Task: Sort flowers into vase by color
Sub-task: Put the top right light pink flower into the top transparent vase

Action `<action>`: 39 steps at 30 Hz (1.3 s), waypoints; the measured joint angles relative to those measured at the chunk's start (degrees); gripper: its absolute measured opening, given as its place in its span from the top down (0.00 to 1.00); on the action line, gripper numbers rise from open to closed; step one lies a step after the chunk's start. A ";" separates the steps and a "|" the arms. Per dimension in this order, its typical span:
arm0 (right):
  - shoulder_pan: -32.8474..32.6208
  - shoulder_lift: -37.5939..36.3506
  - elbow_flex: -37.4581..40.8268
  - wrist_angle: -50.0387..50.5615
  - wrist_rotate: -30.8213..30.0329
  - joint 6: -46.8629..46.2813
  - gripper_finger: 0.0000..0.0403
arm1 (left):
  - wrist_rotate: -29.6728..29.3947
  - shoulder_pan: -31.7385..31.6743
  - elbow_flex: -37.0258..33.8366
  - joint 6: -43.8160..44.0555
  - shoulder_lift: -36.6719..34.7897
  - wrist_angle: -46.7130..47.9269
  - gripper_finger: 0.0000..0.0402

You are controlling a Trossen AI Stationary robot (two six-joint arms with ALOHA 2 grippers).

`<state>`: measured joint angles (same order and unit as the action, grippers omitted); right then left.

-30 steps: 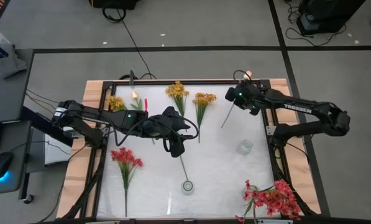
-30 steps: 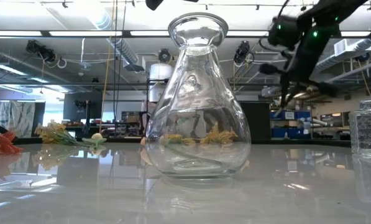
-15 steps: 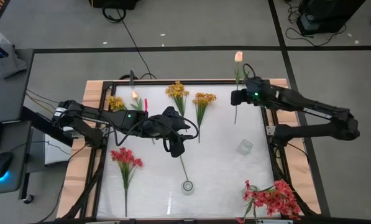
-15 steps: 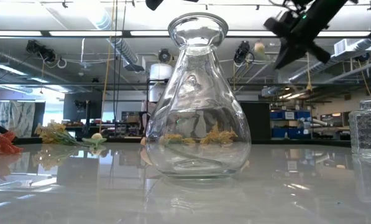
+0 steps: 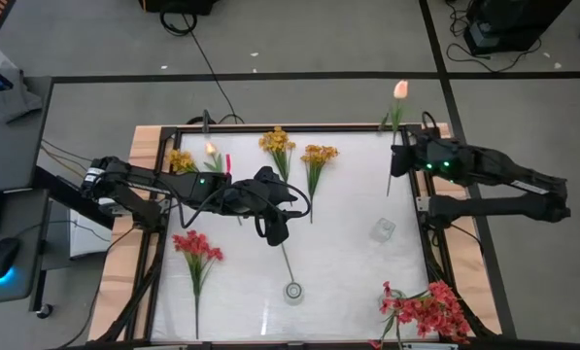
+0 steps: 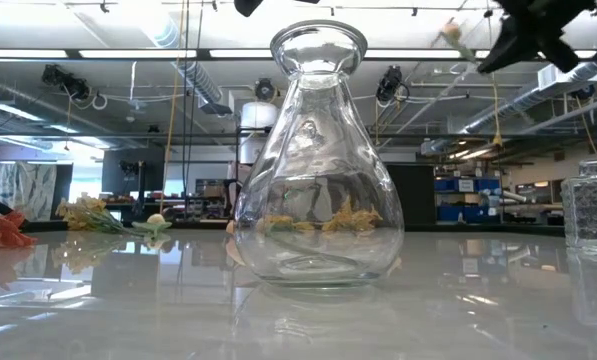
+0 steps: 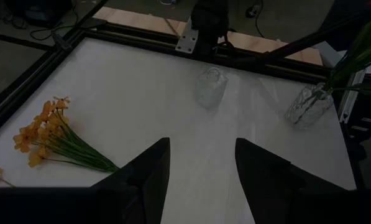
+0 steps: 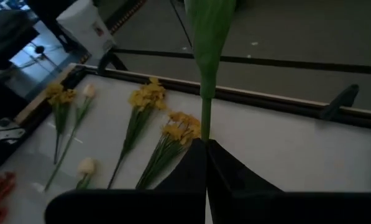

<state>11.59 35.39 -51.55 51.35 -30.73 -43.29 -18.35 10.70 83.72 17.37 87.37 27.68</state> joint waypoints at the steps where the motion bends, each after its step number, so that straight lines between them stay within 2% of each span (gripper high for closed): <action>1: -0.84 -0.95 0.00 0.52 -0.24 -0.02 0.99 | 0.00 -0.01 0.00 0.00 0.00 0.00 0.53; 14: -11.67 -9.15 2.35 2.92 -1.32 1.26 0.99 | 0.00 -0.01 0.00 0.00 0.00 -0.01 0.53; 24: -17.45 -13.17 8.97 -4.31 -1.38 1.00 0.99 | 0.00 0.00 0.00 0.00 0.00 0.00 0.53; 31: -20.60 -15.44 10.87 -5.07 -1.83 1.84 0.99 | 0.00 0.00 0.00 0.00 0.00 0.00 0.53; 39: -27.20 -18.80 13.03 -5.20 -2.26 2.62 0.99 | 0.00 -0.01 0.00 0.00 0.00 -0.02 0.53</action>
<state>-15.61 16.58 -38.52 46.15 -32.99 -40.67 -18.35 10.69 83.72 17.37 87.37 27.66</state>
